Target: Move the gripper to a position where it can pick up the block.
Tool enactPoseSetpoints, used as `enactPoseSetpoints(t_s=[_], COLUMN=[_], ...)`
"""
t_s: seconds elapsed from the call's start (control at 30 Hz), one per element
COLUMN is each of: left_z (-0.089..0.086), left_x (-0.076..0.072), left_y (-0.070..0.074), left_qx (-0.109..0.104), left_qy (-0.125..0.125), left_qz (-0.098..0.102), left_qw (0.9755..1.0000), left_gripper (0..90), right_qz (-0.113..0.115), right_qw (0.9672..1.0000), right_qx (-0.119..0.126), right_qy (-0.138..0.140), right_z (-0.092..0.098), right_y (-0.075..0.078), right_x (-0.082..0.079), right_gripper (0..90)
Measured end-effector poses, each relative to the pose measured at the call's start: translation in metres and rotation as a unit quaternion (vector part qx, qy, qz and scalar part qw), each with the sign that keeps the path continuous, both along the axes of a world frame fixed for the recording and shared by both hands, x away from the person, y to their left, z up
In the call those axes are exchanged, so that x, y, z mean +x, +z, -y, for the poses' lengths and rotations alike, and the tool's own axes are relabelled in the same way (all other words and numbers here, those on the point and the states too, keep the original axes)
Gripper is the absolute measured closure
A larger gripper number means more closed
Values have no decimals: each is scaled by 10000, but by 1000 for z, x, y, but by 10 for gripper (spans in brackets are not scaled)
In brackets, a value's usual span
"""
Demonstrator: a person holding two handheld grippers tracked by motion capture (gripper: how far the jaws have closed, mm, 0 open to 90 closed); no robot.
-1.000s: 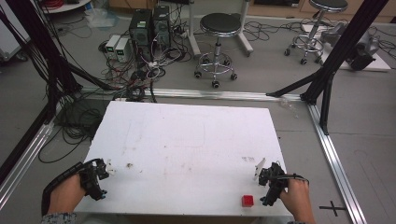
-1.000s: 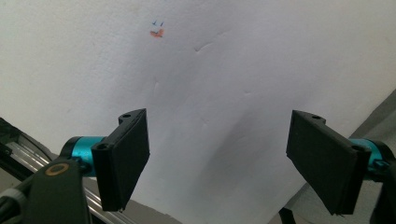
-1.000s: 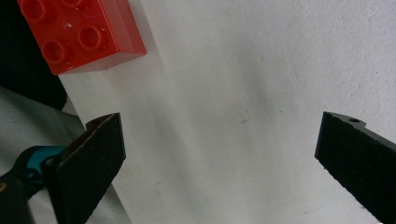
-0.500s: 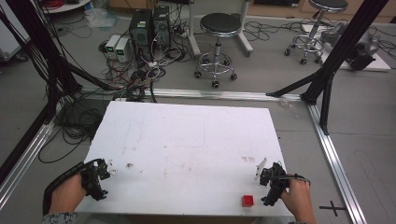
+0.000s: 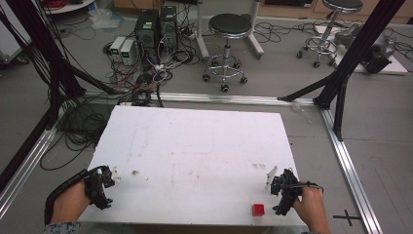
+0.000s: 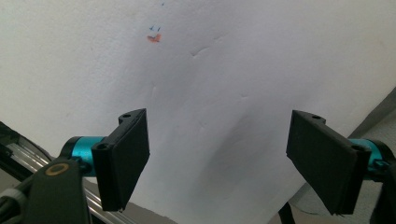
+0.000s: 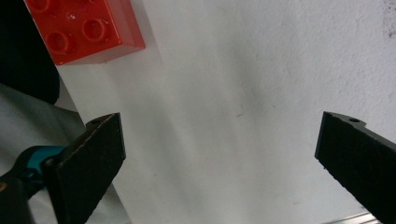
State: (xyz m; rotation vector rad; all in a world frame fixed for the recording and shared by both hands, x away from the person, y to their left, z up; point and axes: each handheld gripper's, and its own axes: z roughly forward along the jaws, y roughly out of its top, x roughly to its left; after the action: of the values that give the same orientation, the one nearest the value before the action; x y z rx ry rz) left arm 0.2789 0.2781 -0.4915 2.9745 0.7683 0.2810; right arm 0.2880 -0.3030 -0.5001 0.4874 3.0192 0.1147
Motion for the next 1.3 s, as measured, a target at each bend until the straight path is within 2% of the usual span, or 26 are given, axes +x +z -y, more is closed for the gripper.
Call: enactPoseSetpoints(t_s=[0.53, 0.7, 0.83, 1.07, 1.3], left_z=[2, 2, 3, 3, 4], left_x=[-1, -1, -1, -1, -1], left_y=[3, 4, 4, 5, 6], left_qx=[-19, -20, -25, -46, -66], left_qy=[-81, -107, -119, -105, -117], left_qz=[18, 37, 54, 65, 81], left_qw=[10000, 9999, 9999, 9999, 9999], left_gripper=[216, 216, 217, 217, 217], right_qz=[17, -56, -65, -119, -206], right_qw=[9996, 9993, 9991, 9984, 9965], right_qx=[15, -40, 22, 0, -46], right_qy=[268, 364, 413, 545, 810], right_z=[-5, -10, -13, -21, -36], right_y=[13, 18, 20, 20, 15], right_x=[-7, -10, -11, -14, -18], right_gripper=[8, 8, 8, 8, 8])
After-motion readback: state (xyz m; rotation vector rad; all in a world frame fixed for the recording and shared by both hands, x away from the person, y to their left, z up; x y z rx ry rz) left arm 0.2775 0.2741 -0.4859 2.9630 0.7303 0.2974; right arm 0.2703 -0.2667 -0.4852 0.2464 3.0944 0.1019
